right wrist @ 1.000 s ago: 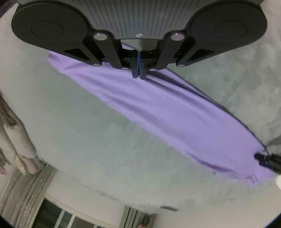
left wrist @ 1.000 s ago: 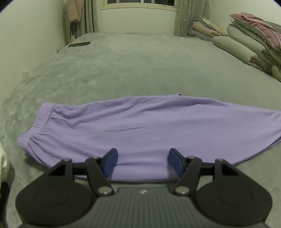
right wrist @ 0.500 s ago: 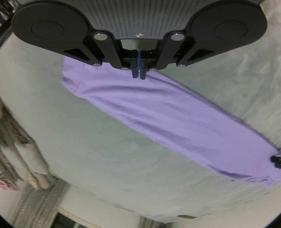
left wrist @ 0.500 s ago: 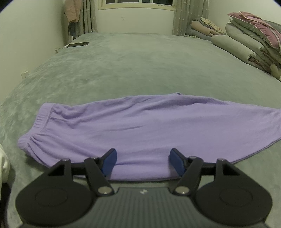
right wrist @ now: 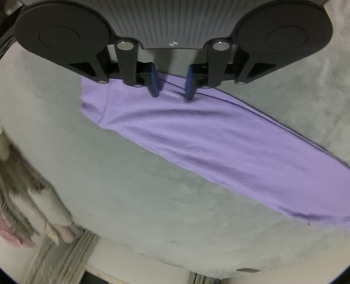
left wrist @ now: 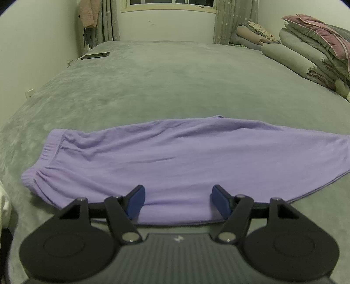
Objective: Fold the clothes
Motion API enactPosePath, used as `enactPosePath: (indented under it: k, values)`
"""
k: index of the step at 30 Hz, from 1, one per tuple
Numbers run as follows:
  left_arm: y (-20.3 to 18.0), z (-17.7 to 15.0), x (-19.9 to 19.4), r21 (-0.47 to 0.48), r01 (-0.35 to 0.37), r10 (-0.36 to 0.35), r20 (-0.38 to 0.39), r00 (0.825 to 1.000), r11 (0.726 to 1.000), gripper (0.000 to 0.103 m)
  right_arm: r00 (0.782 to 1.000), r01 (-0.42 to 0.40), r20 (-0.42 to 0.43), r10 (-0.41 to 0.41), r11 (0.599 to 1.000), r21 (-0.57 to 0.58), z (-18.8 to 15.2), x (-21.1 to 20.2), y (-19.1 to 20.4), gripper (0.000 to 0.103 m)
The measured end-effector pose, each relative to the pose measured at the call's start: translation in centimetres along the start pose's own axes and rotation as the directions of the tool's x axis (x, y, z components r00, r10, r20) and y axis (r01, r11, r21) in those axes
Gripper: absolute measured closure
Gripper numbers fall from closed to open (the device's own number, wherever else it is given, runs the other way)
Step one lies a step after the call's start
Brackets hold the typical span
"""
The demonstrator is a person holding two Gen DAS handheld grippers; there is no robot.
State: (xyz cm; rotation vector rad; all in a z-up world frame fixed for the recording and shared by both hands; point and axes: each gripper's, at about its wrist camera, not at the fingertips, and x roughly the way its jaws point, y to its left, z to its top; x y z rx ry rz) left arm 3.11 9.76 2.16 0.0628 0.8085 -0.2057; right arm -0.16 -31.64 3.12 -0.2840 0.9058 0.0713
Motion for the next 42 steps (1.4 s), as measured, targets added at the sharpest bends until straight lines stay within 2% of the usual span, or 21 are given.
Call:
enactPosePath:
  k: [1, 3, 7, 9, 12, 15, 16, 19, 20, 22, 24, 25, 31, 35, 37, 40, 41, 42]
  values:
    - [0.0, 0.0, 0.0, -0.001, 0.001, -0.001, 0.0, 1.0, 1.0, 0.037, 1.0, -0.011, 0.002, 0.011, 1.0, 0.018, 0.1, -0.1, -0.2, 0.102]
    - [0.1, 0.0, -0.1, -0.007, 0.005, -0.005, 0.0, 1.0, 1.0, 0.037, 1.0, 0.021, 0.003, -0.021, 1.0, 0.004, 0.0, -0.4, -0.2, 0.102]
    - [0.3, 0.1, -0.2, -0.02, 0.007, -0.007, 0.0, 1.0, 1.0, 0.037, 0.996, 0.057, 0.066, -0.058, 0.998, 0.026, 0.5, -2.6, -0.2, 0.102]
    - [0.4, 0.2, -0.2, -0.025, 0.009, -0.009, -0.001, 1.0, 1.0, 0.037, 0.996, 0.073, 0.053, -0.073, 0.997, 0.011, 0.5, -2.9, -0.2, 0.102]
    - [0.4, 0.3, -0.2, -0.028, 0.013, -0.013, 0.001, 1.0, 1.0, 0.037, 0.995, 0.095, -0.018, -0.095, 0.995, -0.011, -0.1, -1.9, -0.1, 0.102]
    - [0.4, 0.3, -0.1, -0.027, 0.012, -0.012, 0.001, 1.0, 1.0, 0.037, 0.995, 0.099, 0.006, -0.099, 0.995, -0.007, -0.4, -1.8, 0.0, 0.102]
    - [0.4, 0.3, -0.1, -0.027, 0.012, -0.012, 0.001, 1.0, 1.0, 0.037, 0.996, 0.085, 0.02, -0.085, 0.996, 0.003, -0.4, -1.8, 0.1, 0.099]
    - [0.4, 0.3, 0.0, -0.027, 0.012, -0.012, 0.0, 1.0, 1.0, 0.037, 0.998, 0.055, 0.041, -0.055, 0.998, 0.0, -0.3, -1.5, 0.6, 0.062]
    - [0.4, 0.3, -0.1, -0.027, 0.013, -0.013, 0.0, 1.0, 1.0, 0.037, 0.998, 0.048, 0.039, -0.048, 0.999, -0.006, -0.2, -1.3, 0.9, 0.062]
    - [0.4, 0.3, -0.1, -0.025, 0.012, -0.012, -0.001, 1.0, 1.0, 0.037, 0.999, 0.034, 0.03, -0.034, 0.999, 0.005, -0.1, -1.1, 0.8, 0.063]
    - [0.4, 0.3, -0.1, -0.022, 0.013, -0.013, -0.001, 1.0, 1.0, 0.037, 1.0, 0.02, 0.021, -0.02, 1.0, 0.018, -0.1, -1.0, 0.6, 0.092]
    - [0.4, 0.3, -0.2, -0.023, 0.014, -0.014, 0.001, 1.0, 1.0, 0.037, 1.0, 0.013, 0.017, -0.013, 1.0, 0.025, -0.1, -1.0, 0.5, 0.102]
    - [0.7, 0.2, -0.4, -0.037, 0.016, -0.016, 0.005, 1.0, 0.999, 0.037, 1.0, -0.004, 0.014, 0.003, 0.999, 0.044, 0.1, -1.5, 0.2, 0.102]
    - [1.2, 0.4, -0.4, -0.06, 0.014, -0.013, 0.006, 1.0, 0.998, 0.037, 0.999, 0.004, -0.047, -0.003, 1.0, 0.028, -0.4, -0.5, 0.4, 0.102]
    - [1.5, 0.5, -0.4, -0.075, 0.012, -0.011, 0.006, 1.0, 0.997, 0.037, 0.999, 0.01, -0.05, -0.009, 0.999, 0.033, -0.3, -0.8, 0.4, 0.102]
    - [1.7, 0.6, -0.2, -0.085, 0.013, -0.013, 0.002, 1.0, 0.996, 0.036, 0.994, 0.102, -0.02, -0.103, 0.995, -0.018, 0.6, -1.4, 1.6, 0.099]
    - [1.6, 0.7, -0.2, -0.084, 0.014, -0.014, 0.001, 1.0, 0.996, 0.036, 0.993, 0.115, 0.013, -0.114, 0.991, -0.064, 1.2, -1.7, 2.7, 0.095]
    - [1.6, 0.7, -0.1, -0.084, 0.015, -0.015, 0.0, 1.0, 0.996, 0.036, 0.995, 0.086, 0.051, -0.082, 0.993, -0.078, 1.9, -2.0, 3.6, 0.092]
